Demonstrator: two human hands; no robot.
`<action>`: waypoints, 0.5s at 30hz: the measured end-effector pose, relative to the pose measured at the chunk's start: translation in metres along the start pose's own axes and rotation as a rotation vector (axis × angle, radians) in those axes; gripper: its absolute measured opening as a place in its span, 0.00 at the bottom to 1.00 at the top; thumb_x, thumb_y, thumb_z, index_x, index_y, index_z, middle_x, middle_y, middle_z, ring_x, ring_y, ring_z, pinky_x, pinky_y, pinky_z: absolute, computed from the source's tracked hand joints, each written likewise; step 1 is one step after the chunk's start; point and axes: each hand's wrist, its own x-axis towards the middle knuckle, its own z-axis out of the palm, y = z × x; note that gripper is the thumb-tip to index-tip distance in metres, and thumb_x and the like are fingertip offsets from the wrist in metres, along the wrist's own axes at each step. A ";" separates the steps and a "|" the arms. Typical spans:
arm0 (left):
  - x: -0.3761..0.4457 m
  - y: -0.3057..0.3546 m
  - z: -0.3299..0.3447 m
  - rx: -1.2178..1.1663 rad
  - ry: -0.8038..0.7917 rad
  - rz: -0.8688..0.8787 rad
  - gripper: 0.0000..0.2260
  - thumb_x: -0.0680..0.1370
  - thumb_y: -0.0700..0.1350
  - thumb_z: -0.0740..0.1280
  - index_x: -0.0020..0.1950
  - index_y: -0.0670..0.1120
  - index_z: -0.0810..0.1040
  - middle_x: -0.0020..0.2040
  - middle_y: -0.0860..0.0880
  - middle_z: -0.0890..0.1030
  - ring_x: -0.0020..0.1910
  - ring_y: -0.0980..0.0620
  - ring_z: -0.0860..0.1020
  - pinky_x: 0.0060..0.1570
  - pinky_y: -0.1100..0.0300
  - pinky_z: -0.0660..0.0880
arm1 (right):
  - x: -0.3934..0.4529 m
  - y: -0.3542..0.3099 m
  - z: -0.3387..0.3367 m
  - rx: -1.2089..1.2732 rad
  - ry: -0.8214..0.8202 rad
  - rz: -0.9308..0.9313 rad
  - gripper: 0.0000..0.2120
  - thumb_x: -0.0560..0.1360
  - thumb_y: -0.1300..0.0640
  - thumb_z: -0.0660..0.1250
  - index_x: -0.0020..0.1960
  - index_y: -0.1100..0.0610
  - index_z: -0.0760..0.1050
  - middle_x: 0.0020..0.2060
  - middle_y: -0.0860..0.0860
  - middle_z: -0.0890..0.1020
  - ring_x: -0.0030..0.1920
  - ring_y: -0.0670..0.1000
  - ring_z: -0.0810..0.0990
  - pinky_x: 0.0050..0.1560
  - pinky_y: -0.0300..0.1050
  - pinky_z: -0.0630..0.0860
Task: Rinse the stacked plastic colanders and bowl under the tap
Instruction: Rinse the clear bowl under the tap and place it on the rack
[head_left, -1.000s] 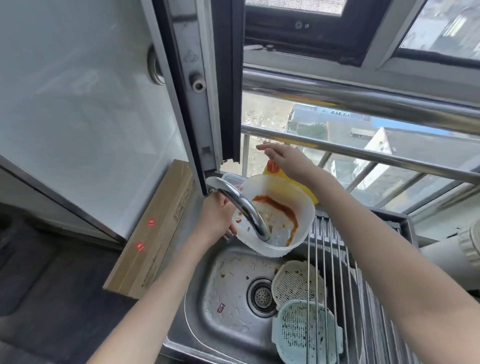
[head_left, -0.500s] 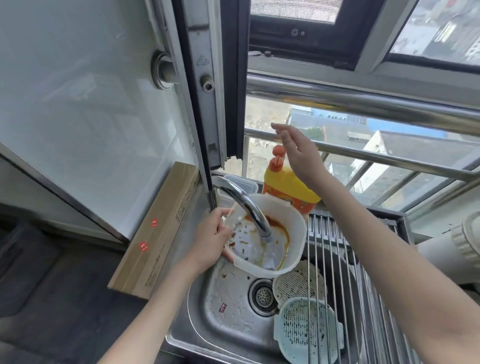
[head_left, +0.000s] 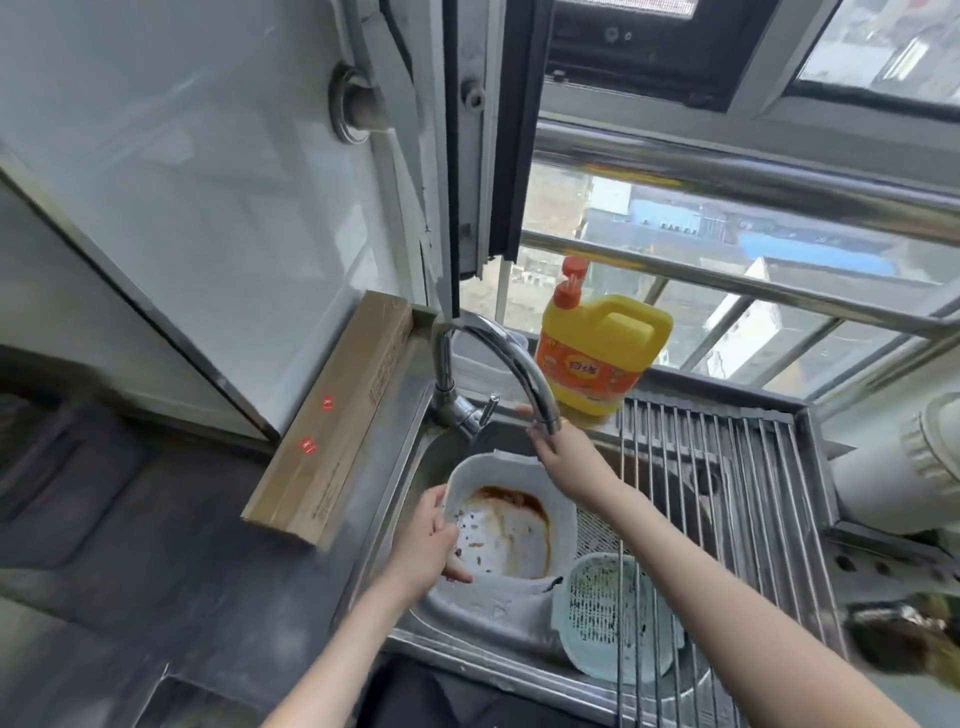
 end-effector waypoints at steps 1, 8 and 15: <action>0.002 -0.003 0.002 0.004 -0.001 -0.009 0.22 0.79 0.34 0.56 0.72 0.48 0.62 0.36 0.47 0.69 0.25 0.55 0.78 0.34 0.56 0.81 | 0.002 -0.002 0.007 0.005 0.010 -0.011 0.16 0.81 0.57 0.55 0.68 0.53 0.69 0.57 0.55 0.77 0.57 0.57 0.77 0.54 0.50 0.74; 0.007 -0.006 0.012 -0.007 -0.045 -0.040 0.23 0.80 0.36 0.56 0.72 0.54 0.61 0.52 0.43 0.74 0.30 0.52 0.75 0.33 0.55 0.81 | 0.037 -0.013 0.036 0.045 0.060 -0.060 0.17 0.81 0.51 0.56 0.70 0.44 0.66 0.62 0.45 0.75 0.61 0.45 0.74 0.60 0.38 0.70; 0.016 -0.008 0.006 -0.032 -0.055 -0.037 0.22 0.78 0.35 0.56 0.67 0.56 0.62 0.42 0.43 0.70 0.29 0.51 0.71 0.35 0.51 0.82 | 0.069 0.006 0.048 0.137 0.119 0.067 0.08 0.78 0.50 0.57 0.44 0.44 0.74 0.34 0.39 0.76 0.39 0.36 0.77 0.36 0.26 0.67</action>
